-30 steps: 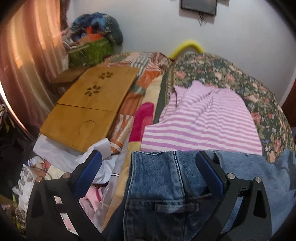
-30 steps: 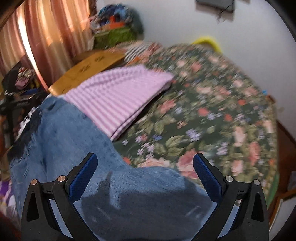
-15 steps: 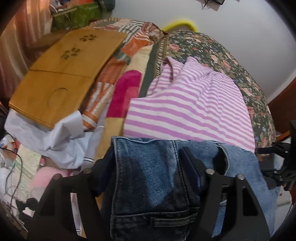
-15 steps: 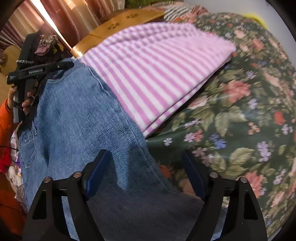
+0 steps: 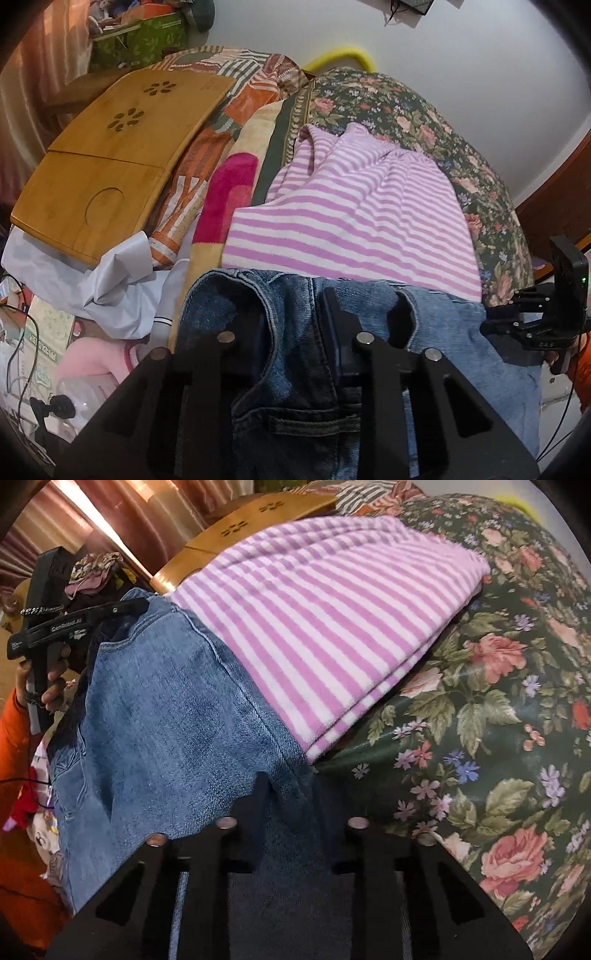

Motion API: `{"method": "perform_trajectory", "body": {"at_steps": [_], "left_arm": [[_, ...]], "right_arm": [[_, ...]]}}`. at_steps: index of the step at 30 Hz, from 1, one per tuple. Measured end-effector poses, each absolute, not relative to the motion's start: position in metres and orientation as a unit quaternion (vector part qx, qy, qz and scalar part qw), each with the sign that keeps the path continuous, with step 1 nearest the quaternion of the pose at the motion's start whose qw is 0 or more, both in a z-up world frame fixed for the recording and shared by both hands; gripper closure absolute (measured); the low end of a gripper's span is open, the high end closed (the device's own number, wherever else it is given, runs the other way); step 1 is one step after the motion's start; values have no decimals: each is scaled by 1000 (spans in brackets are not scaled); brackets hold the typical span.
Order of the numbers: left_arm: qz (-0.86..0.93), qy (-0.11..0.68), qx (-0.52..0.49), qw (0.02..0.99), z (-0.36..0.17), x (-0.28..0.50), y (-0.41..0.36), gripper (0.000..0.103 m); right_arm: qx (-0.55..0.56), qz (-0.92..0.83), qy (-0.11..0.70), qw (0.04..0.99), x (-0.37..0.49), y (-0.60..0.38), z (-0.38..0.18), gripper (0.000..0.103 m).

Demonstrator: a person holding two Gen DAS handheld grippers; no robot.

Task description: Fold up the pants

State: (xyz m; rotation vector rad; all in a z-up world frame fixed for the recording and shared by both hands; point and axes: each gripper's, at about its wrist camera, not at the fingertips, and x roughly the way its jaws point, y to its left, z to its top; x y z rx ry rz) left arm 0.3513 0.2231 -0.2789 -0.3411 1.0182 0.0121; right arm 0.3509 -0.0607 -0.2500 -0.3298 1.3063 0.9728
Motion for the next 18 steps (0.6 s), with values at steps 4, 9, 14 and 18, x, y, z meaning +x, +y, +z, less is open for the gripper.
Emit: {"method": "perform_trajectory", "body": {"at_steps": [4, 9, 14, 18], "left_arm": [[-4, 466, -159, 870, -256, 337, 218, 83], [-13, 435, -147, 888, -216, 308, 210, 86], [-25, 418, -147, 896, -191, 275, 204, 87], [-31, 406, -128, 905, -174, 244, 192, 87]], "right_arm": [[-136, 435, 557, 694, 339, -68, -230, 93], [-128, 445, 518, 719, 316, -77, -192, 98], [-120, 460, 493, 729, 285, -79, -162, 98], [-150, 443, 475, 746, 268, -77, -152, 98]]}}
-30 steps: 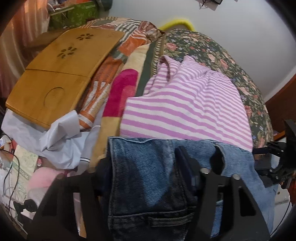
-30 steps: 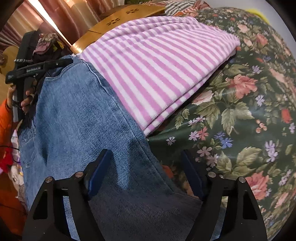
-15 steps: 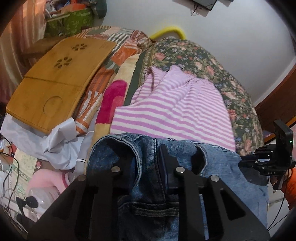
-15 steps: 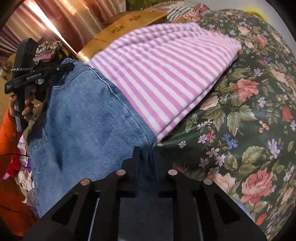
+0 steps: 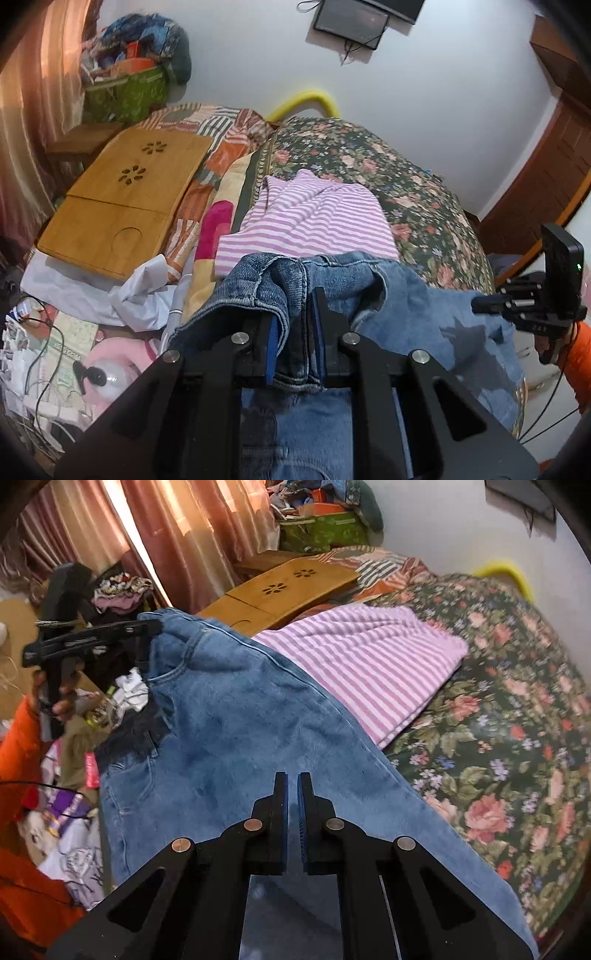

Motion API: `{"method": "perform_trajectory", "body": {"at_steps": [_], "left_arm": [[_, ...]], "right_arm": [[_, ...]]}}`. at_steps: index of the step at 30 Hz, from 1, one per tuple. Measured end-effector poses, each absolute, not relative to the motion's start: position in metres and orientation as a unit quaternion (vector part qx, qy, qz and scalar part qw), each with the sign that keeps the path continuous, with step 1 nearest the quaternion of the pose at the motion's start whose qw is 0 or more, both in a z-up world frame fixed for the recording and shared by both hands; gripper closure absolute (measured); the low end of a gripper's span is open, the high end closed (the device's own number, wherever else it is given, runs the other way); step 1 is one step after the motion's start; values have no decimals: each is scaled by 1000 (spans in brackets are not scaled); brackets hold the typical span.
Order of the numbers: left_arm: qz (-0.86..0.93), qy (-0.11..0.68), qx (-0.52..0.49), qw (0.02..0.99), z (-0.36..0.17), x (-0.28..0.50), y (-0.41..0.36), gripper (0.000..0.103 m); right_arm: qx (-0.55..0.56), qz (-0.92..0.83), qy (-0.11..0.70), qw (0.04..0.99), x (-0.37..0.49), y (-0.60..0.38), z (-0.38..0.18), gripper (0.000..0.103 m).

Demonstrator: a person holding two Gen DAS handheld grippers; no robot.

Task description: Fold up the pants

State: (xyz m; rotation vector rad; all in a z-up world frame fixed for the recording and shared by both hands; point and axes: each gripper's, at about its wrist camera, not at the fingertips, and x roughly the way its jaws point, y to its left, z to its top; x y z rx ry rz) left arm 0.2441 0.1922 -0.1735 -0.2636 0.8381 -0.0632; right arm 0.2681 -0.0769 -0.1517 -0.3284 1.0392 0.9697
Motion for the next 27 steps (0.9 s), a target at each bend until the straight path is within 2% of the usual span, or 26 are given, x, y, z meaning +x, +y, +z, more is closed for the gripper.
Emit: {"method": "perform_trajectory", "body": {"at_steps": [2, 3, 7, 10, 12, 21, 23, 24, 27], "left_arm": [[-32, 402, -123, 907, -170, 235, 188, 87], [-32, 400, -118, 908, -167, 232, 186, 87], [-33, 388, -95, 916, -161, 215, 177, 87], [-36, 382, -85, 920, -161, 206, 172, 87], [-39, 377, -86, 921, -160, 202, 173, 87], [-46, 365, -103, 924, -161, 195, 176, 87], [-49, 365, -101, 924, -162, 194, 175, 87], [-48, 366, -101, 924, -162, 195, 175, 87], [-45, 367, -98, 924, -161, 196, 174, 87]], "right_arm": [[-154, 431, 471, 754, 274, -80, -151, 96], [-153, 426, 472, 756, 276, -80, -152, 90], [-156, 403, 483, 762, 300, -79, -163, 52], [-162, 404, 483, 760, 317, -76, -170, 40], [-171, 410, 485, 753, 325, -74, -175, 37], [-195, 455, 520, 696, 339, -49, -204, 36], [-185, 462, 527, 688, 339, -48, -208, 52], [-178, 467, 533, 682, 339, -47, -209, 64], [-167, 459, 529, 694, 333, -50, -204, 80]]}}
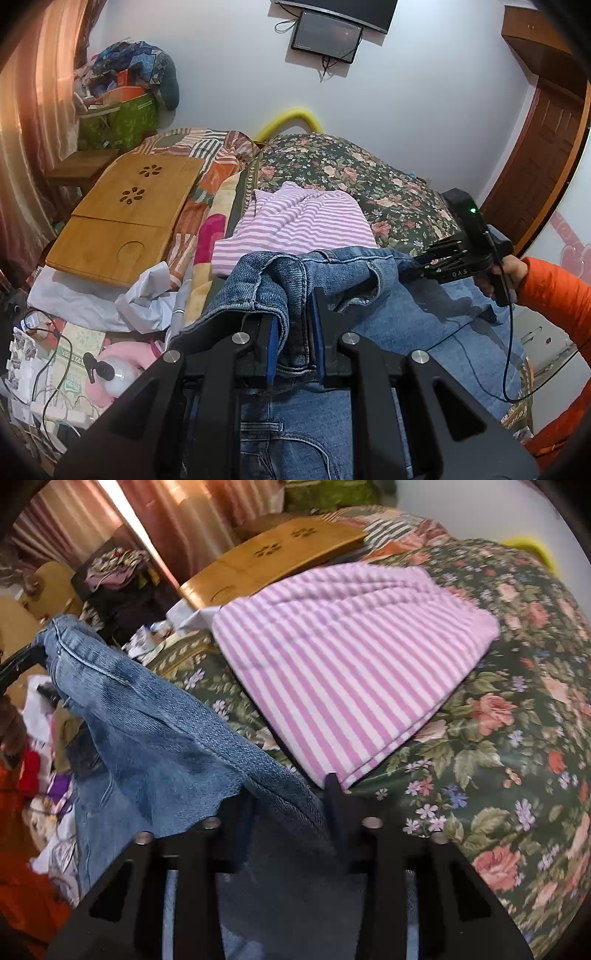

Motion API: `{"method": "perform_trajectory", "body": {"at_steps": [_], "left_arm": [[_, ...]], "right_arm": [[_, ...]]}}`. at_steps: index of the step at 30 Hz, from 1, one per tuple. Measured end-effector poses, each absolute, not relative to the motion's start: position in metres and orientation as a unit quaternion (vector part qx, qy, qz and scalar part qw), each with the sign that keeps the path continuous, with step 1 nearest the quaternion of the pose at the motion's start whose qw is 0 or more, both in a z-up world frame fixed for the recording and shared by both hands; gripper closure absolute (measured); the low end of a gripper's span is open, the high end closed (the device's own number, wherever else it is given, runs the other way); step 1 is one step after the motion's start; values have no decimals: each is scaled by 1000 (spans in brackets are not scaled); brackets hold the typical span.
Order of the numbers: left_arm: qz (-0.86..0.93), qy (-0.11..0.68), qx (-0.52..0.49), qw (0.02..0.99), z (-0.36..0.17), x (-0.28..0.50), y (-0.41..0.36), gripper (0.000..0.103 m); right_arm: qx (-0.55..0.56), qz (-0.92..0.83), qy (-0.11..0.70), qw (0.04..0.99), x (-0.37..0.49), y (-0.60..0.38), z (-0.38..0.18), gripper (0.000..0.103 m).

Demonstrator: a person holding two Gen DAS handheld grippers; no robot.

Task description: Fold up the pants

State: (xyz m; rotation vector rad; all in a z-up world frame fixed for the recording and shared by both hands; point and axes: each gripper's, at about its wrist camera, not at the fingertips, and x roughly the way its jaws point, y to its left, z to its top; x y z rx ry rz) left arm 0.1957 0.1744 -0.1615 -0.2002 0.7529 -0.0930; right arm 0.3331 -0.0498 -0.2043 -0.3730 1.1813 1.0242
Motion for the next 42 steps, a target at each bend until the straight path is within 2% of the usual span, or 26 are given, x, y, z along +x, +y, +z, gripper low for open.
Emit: {"method": "perform_trajectory", "body": {"at_steps": [1, 4, 14, 20, 32, 42], "left_arm": [[-43, 367, -98, 924, -161, 196, 175, 87], [-38, 367, -106, 923, -160, 194, 177, 87], [-40, 366, -122, 922, -149, 165, 179, 87], [-54, 365, -122, 921, -147, 138, 179, 87], [-74, 376, -115, 916, -179, 79, 187, 87], [-33, 415, -127, 900, -238, 36, 208, 88]], "right_arm": [[-165, 457, 524, 700, 329, -51, -201, 88], [-166, 444, 508, 719, 317, -57, -190, 92], [-122, 448, 467, 753, 259, -91, -141, 93], [-102, 453, 455, 760, 216, -102, -133, 93], [-88, 456, 452, 762, 142, -106, -151, 93], [-43, 448, 485, 750, 117, -111, -185, 93]]}}
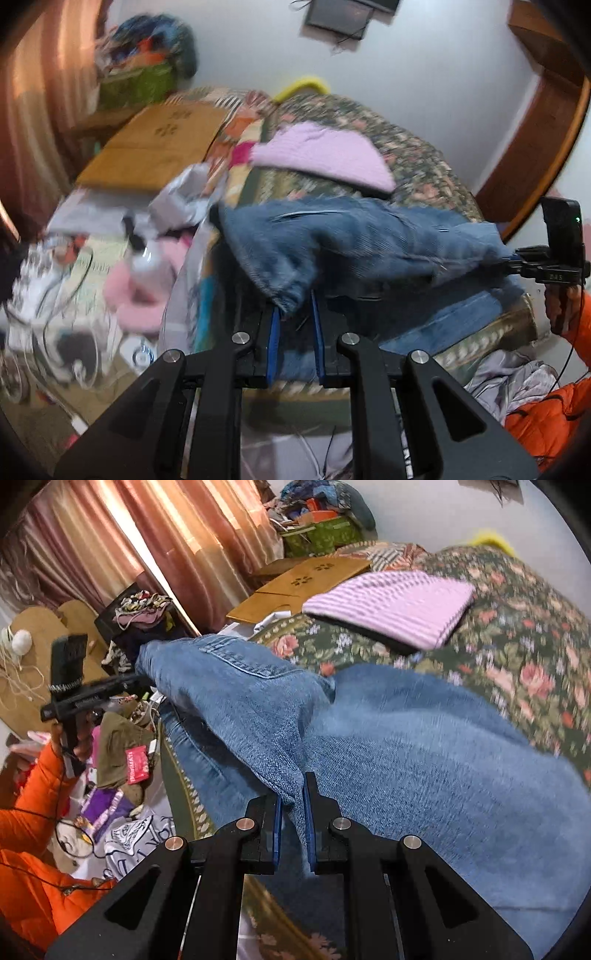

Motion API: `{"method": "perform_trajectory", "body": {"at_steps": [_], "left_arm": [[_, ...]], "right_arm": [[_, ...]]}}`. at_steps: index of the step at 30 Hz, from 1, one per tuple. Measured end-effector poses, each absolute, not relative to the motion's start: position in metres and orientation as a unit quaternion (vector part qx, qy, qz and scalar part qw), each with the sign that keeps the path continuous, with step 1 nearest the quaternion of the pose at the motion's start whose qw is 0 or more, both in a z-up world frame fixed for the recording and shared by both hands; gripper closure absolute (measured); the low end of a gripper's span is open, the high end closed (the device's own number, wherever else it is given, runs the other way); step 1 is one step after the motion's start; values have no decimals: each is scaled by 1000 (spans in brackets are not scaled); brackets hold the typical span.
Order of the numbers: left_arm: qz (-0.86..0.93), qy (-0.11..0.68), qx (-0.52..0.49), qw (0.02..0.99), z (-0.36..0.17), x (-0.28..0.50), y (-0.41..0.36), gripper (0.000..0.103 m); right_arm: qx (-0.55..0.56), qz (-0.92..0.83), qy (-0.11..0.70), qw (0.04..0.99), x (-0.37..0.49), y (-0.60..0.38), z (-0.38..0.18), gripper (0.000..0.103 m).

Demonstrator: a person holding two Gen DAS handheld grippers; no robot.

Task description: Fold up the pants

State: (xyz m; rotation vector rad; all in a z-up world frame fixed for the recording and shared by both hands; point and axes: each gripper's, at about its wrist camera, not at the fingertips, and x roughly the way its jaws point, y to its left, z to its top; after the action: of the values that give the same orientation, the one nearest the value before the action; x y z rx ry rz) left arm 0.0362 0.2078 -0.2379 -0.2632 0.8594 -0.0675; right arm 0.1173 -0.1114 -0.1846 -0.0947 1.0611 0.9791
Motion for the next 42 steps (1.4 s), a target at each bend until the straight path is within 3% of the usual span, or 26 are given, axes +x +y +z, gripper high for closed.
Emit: {"method": "perform_trajectory", "body": {"at_steps": [6, 15, 21, 26, 36, 42], "left_arm": [[-22, 432, -170, 885, -260, 21, 222, 88], [30, 404, -117, 907, -203, 16, 220, 88], [21, 380, -129, 916, -176, 34, 205, 87], [-7, 405, -121, 906, -196, 69, 176, 87], [-2, 497, -126, 858, -281, 76, 162, 87], [10, 500, -102, 860, -273, 75, 152, 87]], "right_arm": [[-38, 433, 499, 750, 101, -113, -205, 93], [-31, 418, 498, 759, 93, -119, -199, 89], [-36, 410, 493, 767, 91, -137, -177, 78], [-31, 387, 464, 796, 100, -158, -160, 68], [11, 321, 492, 809, 121, -186, -211, 68], [-6, 310, 484, 818, 108, -194, -203, 68]]}}
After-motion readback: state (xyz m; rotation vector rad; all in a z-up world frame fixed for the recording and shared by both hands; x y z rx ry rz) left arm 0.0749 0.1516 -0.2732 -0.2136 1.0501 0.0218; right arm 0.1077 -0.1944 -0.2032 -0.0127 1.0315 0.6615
